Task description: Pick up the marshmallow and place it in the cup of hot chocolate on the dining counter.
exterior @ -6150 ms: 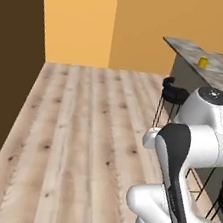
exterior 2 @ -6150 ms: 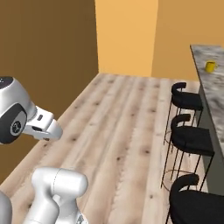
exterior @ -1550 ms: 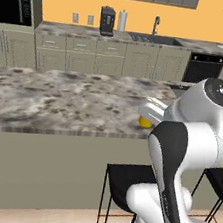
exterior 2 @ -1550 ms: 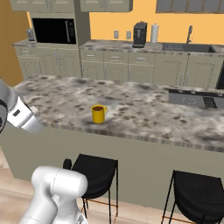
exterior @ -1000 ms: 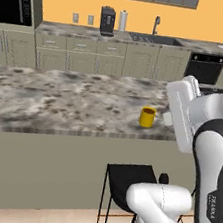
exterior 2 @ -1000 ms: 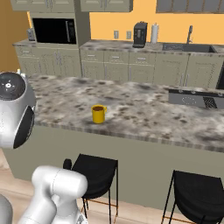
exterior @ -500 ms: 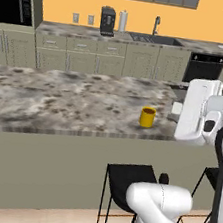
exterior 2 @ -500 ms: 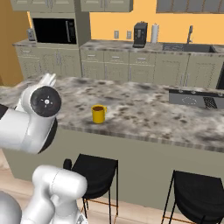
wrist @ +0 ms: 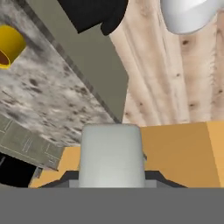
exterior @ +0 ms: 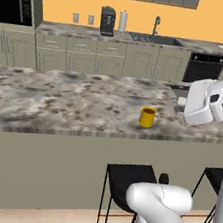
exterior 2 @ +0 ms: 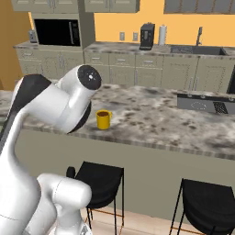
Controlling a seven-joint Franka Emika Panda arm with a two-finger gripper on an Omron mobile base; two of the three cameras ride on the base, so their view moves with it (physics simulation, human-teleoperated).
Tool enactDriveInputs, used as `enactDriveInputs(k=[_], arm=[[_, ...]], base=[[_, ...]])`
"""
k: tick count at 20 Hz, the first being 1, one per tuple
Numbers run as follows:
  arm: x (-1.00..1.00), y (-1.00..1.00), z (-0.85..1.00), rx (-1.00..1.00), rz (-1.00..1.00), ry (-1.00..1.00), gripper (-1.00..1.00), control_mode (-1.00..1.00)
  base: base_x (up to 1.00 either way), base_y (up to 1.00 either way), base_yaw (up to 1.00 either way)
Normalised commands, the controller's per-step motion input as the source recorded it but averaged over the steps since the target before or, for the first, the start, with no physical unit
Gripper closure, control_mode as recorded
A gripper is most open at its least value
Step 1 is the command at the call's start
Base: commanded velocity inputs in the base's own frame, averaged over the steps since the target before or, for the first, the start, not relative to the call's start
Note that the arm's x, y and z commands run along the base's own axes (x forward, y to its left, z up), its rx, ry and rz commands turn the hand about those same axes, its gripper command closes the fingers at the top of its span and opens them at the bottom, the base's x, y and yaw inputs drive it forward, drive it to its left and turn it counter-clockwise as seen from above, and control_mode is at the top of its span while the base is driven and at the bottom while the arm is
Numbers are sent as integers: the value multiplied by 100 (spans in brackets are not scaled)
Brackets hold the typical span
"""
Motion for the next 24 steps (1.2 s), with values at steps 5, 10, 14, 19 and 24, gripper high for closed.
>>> enactDriveInputs(k=[5, 10, 14, 19, 24], arm=[[43, -58, 0, 10, 2, 36, 100, -100], [41, -31, -4, 15, 11, 8, 100, -100], [41, -1, -33, 9, 17, 0, 100, -100], [53, 0, -39, 1, 16, 0, 100, -100], [48, 0, -21, 8, 19, 0, 100, -100]], base=[[0, 0, 0], [0, 0, 0], [0, 0, 0], [0, 0, 0], [0, 0, 0]])
